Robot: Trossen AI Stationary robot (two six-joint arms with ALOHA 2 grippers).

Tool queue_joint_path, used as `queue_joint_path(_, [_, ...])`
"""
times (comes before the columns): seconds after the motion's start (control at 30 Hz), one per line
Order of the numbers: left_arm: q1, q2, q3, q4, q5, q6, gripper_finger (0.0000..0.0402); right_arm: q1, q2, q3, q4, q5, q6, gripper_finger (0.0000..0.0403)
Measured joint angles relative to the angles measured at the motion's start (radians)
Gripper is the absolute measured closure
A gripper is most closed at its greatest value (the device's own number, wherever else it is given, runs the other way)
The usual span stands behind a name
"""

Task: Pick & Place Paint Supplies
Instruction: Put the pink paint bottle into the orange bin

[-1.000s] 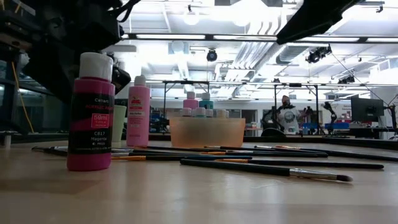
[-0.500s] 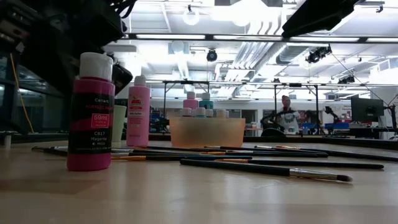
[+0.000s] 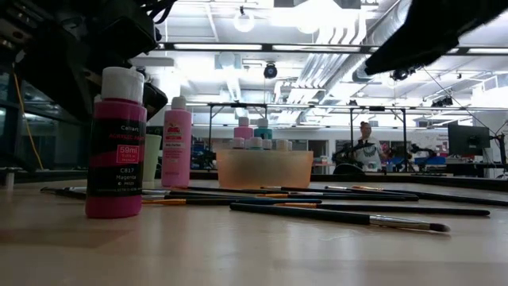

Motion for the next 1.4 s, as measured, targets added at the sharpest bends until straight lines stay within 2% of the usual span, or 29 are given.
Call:
queue_joint_path(0.17, [0.0,0.0,0.0,0.0,0.0,0.0,0.0154,0.032,0.0,-0.133,0.268,-0.009,-0.039,0.0188])
queue_joint_path(0.3, [0.0,0.0,0.0,0.0,0.0,0.0,0.0154,0.037,0.0,-0.237,0.514,-0.078,-0.099,0.0188])
queue_joint_path(0.5, [0.0,0.0,0.0,0.006,-0.004,0.0,0.0154,-0.048,0.0,-0.396,0.923,-0.284,-0.231,0.0188])
queue_joint_path(0.6, [0.0,0.0,0.0,0.015,-0.005,0.0,0.0154,-0.121,0.0,-0.445,1.025,-0.41,-0.261,0.0188])
queue_joint_path(0.8, [0.001,0.0,0.0,0.014,-0.013,0.0,0.0154,-0.263,-0.021,-0.482,1.042,-0.617,-0.264,0.0188])
queue_joint_path(0.93, [0.0,0.0,0.0,0.014,-0.013,0.0,0.0154,-0.338,-0.072,-0.494,1.021,-0.716,-0.27,0.0188])
queue_joint_path(1.1, [0.0,0.0,0.0,0.014,-0.016,0.0,0.0154,-0.388,-0.152,-0.508,0.958,-0.768,-0.274,0.0188])
queue_joint_path(1.4, [0.0,0.0,0.0,0.013,-0.016,0.001,0.0154,-0.372,-0.317,-0.517,0.771,-0.739,-0.255,0.0188])
